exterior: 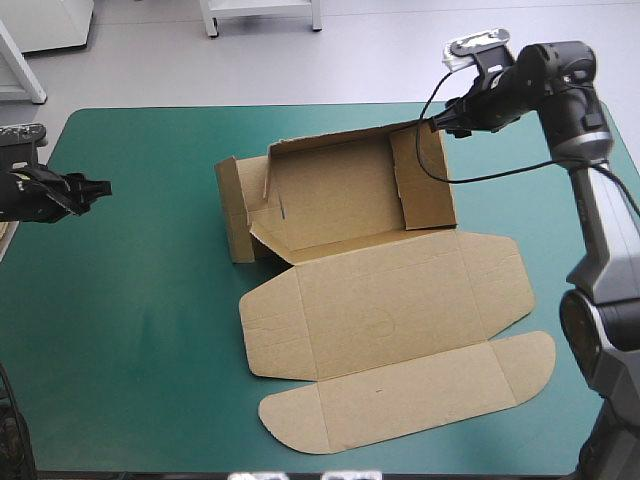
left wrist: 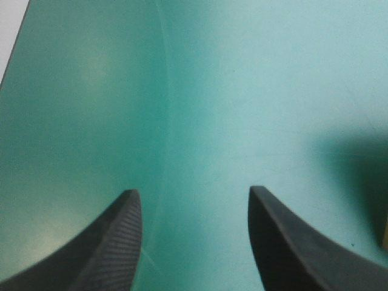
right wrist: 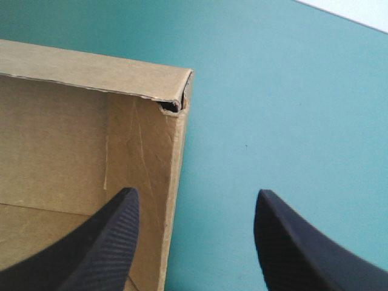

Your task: Fold the box

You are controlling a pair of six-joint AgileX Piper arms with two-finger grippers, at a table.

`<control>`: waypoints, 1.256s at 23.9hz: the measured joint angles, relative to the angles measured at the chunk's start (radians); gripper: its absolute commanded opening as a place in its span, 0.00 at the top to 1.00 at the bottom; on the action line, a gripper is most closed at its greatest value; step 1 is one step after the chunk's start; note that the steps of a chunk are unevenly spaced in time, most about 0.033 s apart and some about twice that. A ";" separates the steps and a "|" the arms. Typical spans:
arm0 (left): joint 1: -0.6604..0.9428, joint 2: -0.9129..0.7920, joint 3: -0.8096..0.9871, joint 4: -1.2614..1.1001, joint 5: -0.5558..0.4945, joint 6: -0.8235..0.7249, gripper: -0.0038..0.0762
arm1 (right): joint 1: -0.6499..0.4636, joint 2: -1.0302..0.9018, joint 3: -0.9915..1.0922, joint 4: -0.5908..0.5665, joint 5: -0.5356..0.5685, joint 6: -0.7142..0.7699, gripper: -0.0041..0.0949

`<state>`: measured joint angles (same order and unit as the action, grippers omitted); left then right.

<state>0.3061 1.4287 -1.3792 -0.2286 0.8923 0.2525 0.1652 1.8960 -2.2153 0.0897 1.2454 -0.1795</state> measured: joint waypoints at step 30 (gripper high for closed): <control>0.000 0.000 0.001 0.000 -0.007 0.002 0.47 | 0.008 -0.067 0.627 0.171 -0.492 -0.132 0.97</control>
<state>0.3061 1.4287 -1.3784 -0.2286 0.8852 0.2544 0.1733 1.8290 -1.5884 0.2610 0.7535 -0.3113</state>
